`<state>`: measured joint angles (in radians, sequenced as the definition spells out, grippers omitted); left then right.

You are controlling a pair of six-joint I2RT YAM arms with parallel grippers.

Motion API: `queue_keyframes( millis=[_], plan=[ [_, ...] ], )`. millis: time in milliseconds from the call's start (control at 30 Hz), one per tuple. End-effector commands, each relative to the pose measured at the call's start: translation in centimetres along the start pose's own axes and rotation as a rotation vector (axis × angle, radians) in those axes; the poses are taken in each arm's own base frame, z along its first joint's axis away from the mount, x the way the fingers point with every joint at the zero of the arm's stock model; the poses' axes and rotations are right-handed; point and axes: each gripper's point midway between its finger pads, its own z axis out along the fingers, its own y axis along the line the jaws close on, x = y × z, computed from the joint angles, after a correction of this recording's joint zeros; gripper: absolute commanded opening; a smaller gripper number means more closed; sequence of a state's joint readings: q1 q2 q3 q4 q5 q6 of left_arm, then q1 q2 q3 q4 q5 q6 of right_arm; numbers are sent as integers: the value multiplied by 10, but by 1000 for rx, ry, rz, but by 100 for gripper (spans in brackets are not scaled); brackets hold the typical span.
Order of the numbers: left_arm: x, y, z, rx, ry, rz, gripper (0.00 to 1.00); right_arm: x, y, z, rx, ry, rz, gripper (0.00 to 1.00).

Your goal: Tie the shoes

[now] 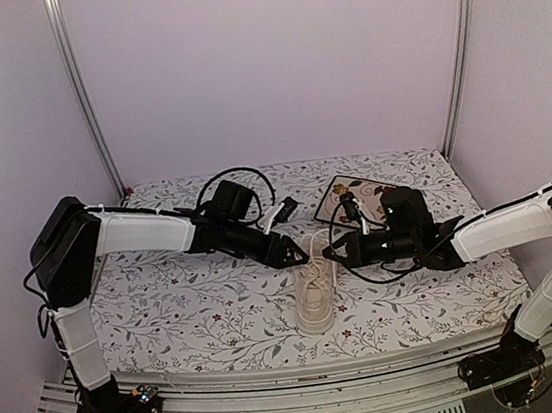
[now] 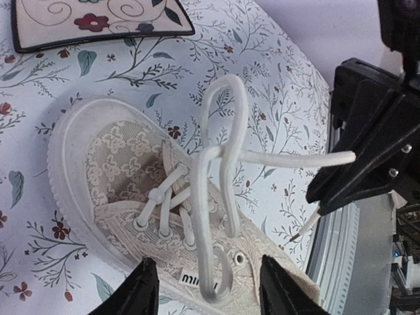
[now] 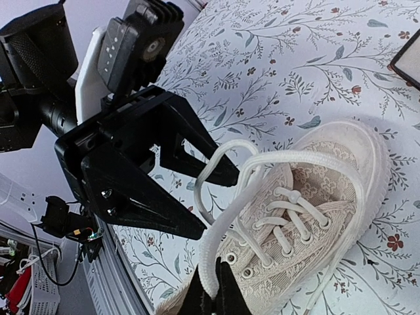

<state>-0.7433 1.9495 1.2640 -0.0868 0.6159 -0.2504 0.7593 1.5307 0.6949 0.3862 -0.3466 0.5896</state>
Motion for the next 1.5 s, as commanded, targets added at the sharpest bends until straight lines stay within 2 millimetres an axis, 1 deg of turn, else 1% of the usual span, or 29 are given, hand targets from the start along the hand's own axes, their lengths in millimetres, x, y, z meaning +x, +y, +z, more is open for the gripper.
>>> queue_keyframes(
  millis=[0, 100, 167, 200, 233, 267, 333, 467, 600, 733, 933, 1300, 1467],
  plan=[
    [-13, -4, -13, 8, -83, -12, 51, -9, 7, -5, -10, -47, -9, 2],
    [-17, -6, -12, 30, -98, -15, 46, -10, 7, -6, -10, -51, -8, 2],
    [-20, -5, -9, 33, -100, -19, 39, -11, 7, -5, -10, -53, -9, 2],
    [-20, -4, -7, 34, -99, -21, 34, -13, 7, -5, -9, -57, -9, 2],
    [-23, -5, -7, 36, -103, -19, 24, -13, 8, -5, -9, -59, -10, 2],
    [-23, -5, -6, 39, -103, -18, 19, -15, 8, -6, -9, -63, -11, 2],
    [-24, -5, -7, 38, -106, -19, 1, -19, 11, -7, -13, -77, -13, 2],
    [-21, -5, -11, 21, -104, -22, 0, -33, 19, -10, -32, -139, -25, 2],
    [-17, -11, -17, 27, -104, -27, 0, -46, 26, -11, -50, -197, -46, 2],
    [-14, -18, -21, 33, -106, -25, 0, -56, 31, -7, -68, -240, -61, 2],
    [-8, -17, -19, 32, -94, -47, 0, -68, 34, 0, -100, -303, -53, 2],
    [-4, -21, -16, 48, -82, -71, 0, -80, 36, 14, -107, -372, -84, 2],
    [-4, -22, -16, 49, -81, -76, 0, -80, 31, 21, -81, -382, -112, 2]
  ],
)
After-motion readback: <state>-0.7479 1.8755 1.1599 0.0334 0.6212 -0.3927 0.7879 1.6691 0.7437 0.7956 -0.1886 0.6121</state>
